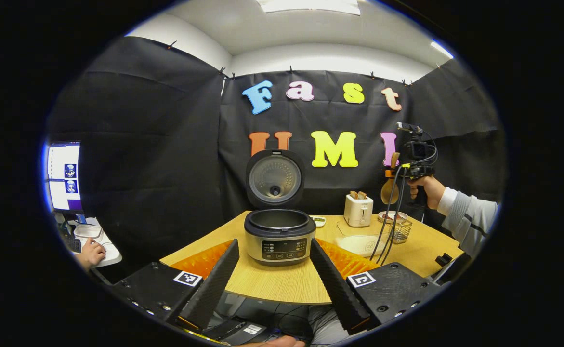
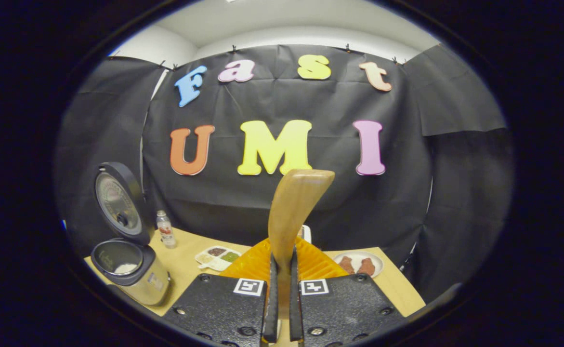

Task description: Close the left gripper, press the button to open the rice cooker; take a wooden spoon from the chopstick holder with the right hand, scoop a spoonful of rice and pour it into the rice cooker, then put the wooden spoon back into the chopstick holder.

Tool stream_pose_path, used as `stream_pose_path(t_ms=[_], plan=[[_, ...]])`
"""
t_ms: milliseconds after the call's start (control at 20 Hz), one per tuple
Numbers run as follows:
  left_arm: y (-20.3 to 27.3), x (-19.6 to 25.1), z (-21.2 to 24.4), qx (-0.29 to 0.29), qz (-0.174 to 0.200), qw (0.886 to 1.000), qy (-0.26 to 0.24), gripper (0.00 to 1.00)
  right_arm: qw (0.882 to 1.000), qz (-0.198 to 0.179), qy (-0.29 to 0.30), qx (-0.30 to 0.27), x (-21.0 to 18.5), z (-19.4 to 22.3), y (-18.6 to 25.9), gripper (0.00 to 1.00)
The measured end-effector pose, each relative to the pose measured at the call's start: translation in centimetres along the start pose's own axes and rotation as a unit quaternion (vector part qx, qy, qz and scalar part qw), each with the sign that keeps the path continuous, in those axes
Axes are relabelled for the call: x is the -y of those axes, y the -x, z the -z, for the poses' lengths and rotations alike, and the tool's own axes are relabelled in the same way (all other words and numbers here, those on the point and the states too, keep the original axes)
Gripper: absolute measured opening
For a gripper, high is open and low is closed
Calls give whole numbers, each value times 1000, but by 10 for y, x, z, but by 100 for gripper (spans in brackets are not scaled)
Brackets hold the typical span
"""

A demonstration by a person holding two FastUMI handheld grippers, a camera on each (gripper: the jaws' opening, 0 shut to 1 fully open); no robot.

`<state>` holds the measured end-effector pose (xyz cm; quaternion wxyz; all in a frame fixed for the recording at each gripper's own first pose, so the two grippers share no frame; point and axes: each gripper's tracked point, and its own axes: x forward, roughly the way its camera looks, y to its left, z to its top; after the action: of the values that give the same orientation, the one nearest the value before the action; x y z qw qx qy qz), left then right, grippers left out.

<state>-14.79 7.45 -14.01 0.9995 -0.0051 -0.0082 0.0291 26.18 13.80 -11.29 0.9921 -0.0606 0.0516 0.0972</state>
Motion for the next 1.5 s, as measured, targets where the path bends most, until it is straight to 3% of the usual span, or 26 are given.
stream_pose_path(t_ms=[100,400,550,700,900,950,1000,1050,1100,1200,1250,1300,1350,1500], plan=[[-3,3,2,-1,5,1000,12,95,1000,18,-2,-6,28,15,-5,14],[-14,10,4,-7,8,1000,19,94,999,16,-22,-24,73,50,-11,15],[-35,22,6,-1,29,1000,4,94,999,16,-26,-30,80,65,-13,16],[-61,15,15,-5,17,1000,-15,94,999,30,-21,-29,92,83,-17,17],[-114,19,8,-7,41,999,12,94,998,19,-41,-40,92,101,-18,17],[-126,15,6,-11,42,999,20,94,998,25,-38,-38,99,99,-17,22],[-136,6,4,-13,38,999,29,94,999,26,-31,-29,102,94,-15,35],[-148,-1,1,-17,35,998,41,94,999,33,-28,-13,105,83,-7,60],[-157,-5,-2,-24,34,998,52,94,998,50,-23,7,114,71,-3,58],[-175,-16,-17,-19,27,997,63,95,996,67,-19,48,121,50,13,72],[-183,-21,-25,-15,22,998,62,95,996,70,-20,60,120,45,22,86],[-191,-27,-32,-11,15,998,61,95,995,73,-23,64,119,41,30,89],[-198,-32,-39,-8,8,998,59,95,995,69,-29,61,117,41,38,100],[-217,-39,-72,-10,3,998,69,95,996,59,-52,38,104,42,76,100]])
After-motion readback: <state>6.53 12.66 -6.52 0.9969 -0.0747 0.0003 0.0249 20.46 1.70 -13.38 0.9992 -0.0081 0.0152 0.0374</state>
